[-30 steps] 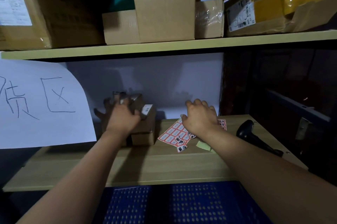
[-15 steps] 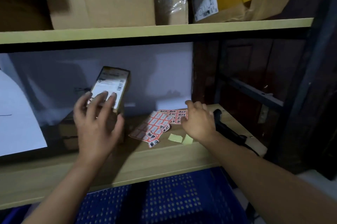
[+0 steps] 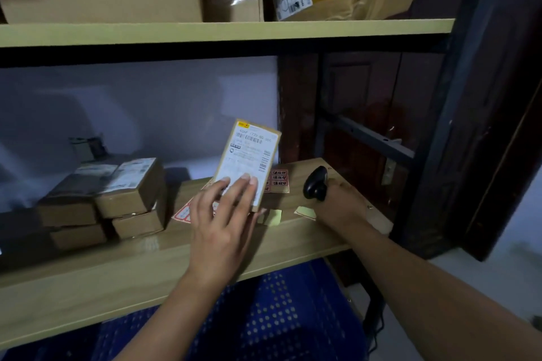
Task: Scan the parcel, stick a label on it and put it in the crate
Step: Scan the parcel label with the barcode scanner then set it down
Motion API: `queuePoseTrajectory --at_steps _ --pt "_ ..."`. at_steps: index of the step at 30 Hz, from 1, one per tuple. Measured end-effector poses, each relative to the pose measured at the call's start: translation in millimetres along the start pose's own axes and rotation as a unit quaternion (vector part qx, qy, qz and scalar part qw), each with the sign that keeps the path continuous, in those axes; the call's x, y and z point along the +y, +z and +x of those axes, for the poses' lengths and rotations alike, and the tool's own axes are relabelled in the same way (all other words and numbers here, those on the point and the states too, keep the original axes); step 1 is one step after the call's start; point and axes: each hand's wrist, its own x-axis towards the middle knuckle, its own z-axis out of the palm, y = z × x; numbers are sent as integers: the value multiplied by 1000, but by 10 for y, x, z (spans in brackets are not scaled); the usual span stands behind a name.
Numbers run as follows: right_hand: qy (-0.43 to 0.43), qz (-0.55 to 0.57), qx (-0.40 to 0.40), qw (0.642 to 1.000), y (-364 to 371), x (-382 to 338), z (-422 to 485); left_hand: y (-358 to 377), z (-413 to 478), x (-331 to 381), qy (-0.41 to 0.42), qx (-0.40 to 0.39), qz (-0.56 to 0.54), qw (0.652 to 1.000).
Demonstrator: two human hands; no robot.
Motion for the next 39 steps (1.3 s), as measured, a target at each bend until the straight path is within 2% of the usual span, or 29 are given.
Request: queuePoseTrajectory --at_steps 2,4,6,9,11,15,18,26,32,39 --pt "0 40 12 999 -100 -20 -57 65 -11 14 -6 9 2 1000" --pt "7 132 43 990 -187 -27 -130 115 -23 4 -10 18 6 1000" --pt "16 240 63 969 -320 -83 -232 140 -42 -15 -12 25 6 1000" --pt "17 360 46 932 -621 -307 -464 108 -71 -45 -17 29 1 999" --pt "15 460 1 888 -855 -555 -700 81 -105 -69 -20 27 12 999" --pt "3 644 -128 754 -1122 -1014 -1170 78 -182 -129 -53 35 64 996" --pt "-27 677 -166 717 -1092 -1215 -1332 91 -199 -139 -74 32 69 994" --pt "-55 681 -153 714 -979 -1404 -1371 99 -236 -113 -80 27 33 996" --pt "-63 670 -139 726 -977 -1382 -1359 82 -265 -136 -92 26 57 994" --pt "-52 680 -143 717 -967 -1382 -1344 55 -254 -149 -92 43 71 992"
